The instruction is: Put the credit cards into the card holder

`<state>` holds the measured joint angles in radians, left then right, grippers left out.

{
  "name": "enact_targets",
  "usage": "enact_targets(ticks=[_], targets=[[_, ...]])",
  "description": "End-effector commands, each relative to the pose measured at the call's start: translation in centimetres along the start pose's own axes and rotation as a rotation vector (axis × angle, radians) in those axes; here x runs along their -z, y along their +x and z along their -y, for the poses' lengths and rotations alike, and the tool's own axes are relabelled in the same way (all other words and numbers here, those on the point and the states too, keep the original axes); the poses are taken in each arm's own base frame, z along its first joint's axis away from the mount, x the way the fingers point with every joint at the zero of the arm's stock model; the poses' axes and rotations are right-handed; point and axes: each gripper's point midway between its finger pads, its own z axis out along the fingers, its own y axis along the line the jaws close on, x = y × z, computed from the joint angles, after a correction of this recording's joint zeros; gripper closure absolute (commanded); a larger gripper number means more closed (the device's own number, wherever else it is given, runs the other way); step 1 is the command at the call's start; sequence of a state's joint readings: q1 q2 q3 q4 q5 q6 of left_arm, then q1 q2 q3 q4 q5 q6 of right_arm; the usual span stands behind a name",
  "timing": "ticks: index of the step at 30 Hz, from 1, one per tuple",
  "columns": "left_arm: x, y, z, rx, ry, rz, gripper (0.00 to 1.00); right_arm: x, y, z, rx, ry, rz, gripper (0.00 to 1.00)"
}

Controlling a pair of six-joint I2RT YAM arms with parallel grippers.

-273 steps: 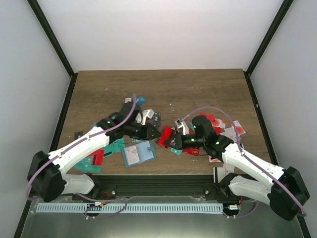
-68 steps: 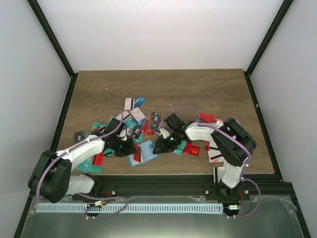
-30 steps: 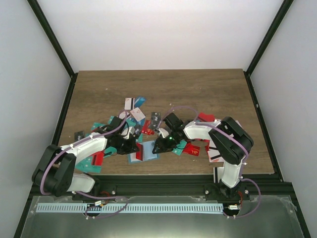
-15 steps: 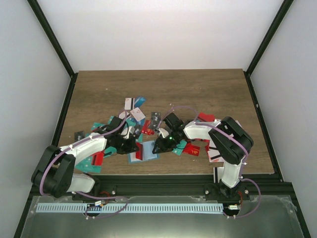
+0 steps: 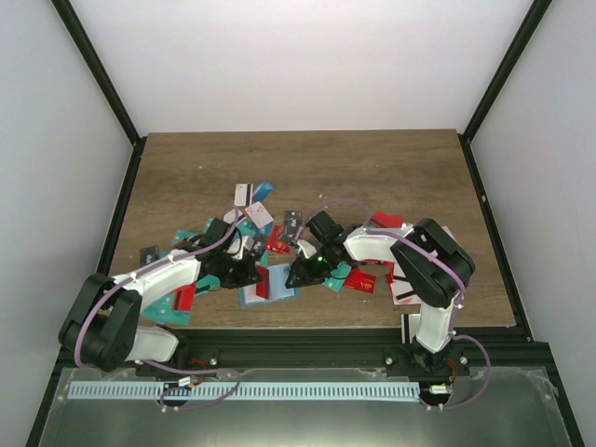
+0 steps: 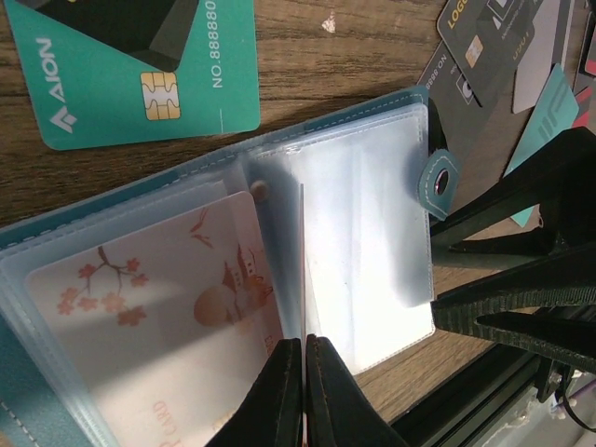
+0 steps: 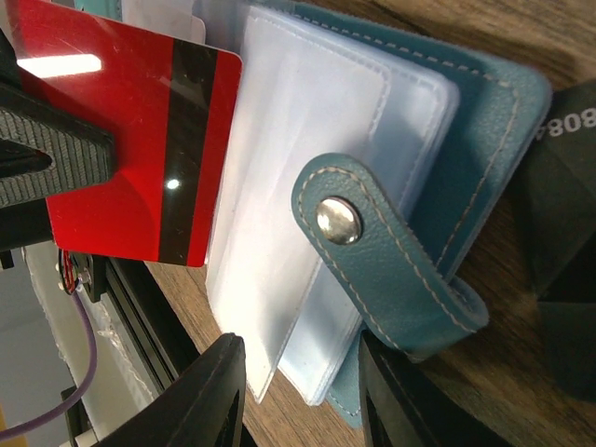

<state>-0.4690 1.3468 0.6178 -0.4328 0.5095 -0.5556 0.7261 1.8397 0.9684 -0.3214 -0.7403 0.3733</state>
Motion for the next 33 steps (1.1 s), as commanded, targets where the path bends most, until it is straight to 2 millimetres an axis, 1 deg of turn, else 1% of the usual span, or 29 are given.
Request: enact_targets(ticks=[1, 9, 21, 28, 33], targets=[[-0.5, 0.0, -0.3, 0.0, 0.008, 0.001, 0.96, -0.4, -0.2, 0.7, 0.013, 0.034, -0.008, 0.64], [-1.4, 0.4, -0.8, 0.001, 0.018, -0.016, 0.96, -0.6, 0.2, 1.1, 0.011, 0.038, -0.02, 0.63], [-1.8, 0.3, 0.1, -0.051, 0.09, -0.002, 0.96, -1.1, 0.5, 1.7, 0.006, 0.042, -0.033, 0.64], [-2.3, 0.1, 0.2, -0.053, 0.107, 0.002, 0.96, -1.1, 0.6, 1.9, 0.002, 0.043, -0.037, 0.64], [-2.2, -0.4, 1.0, -0.06, 0.145, 0.017, 0.96, -1.2, 0.8, 1.9, 0.001, 0.043, -0.041, 0.65]])
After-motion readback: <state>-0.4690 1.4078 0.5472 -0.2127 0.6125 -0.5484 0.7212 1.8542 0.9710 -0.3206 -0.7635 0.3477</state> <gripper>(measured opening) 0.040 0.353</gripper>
